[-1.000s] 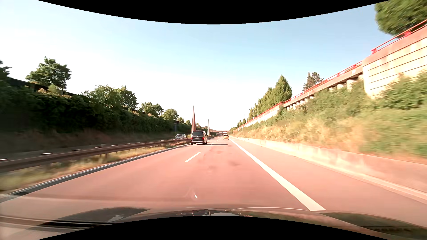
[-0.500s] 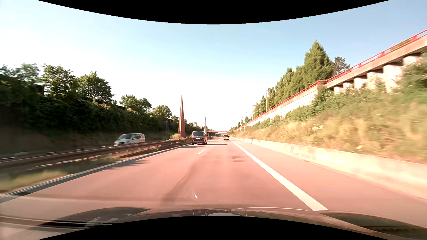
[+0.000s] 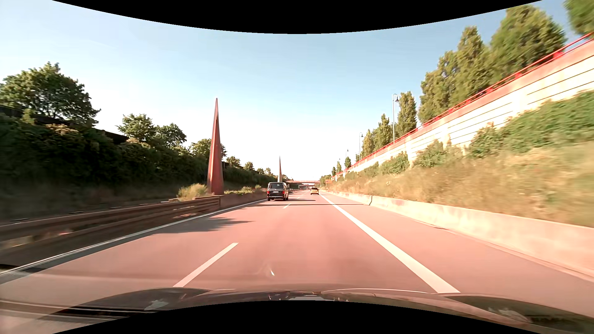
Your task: Follow the waypoints while adhering to traffic rules and regulations
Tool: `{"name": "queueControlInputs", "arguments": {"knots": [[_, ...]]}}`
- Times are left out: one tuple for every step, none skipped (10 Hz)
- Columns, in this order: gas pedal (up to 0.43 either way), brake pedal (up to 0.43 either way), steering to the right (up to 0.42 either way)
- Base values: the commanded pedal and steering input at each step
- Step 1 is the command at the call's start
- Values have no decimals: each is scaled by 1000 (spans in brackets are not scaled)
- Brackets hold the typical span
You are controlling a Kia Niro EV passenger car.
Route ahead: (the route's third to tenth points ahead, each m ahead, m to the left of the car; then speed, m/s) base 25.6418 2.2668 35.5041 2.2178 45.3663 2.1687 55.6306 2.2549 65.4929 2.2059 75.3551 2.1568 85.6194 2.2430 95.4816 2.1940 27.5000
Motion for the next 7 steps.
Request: {"name": "queueControlInputs", "arguments": {"knots": [[209,6,0],[209,6,0],[209,6,0],[209,6,0],[209,6,0],[209,6,0],[209,6,0]]}}
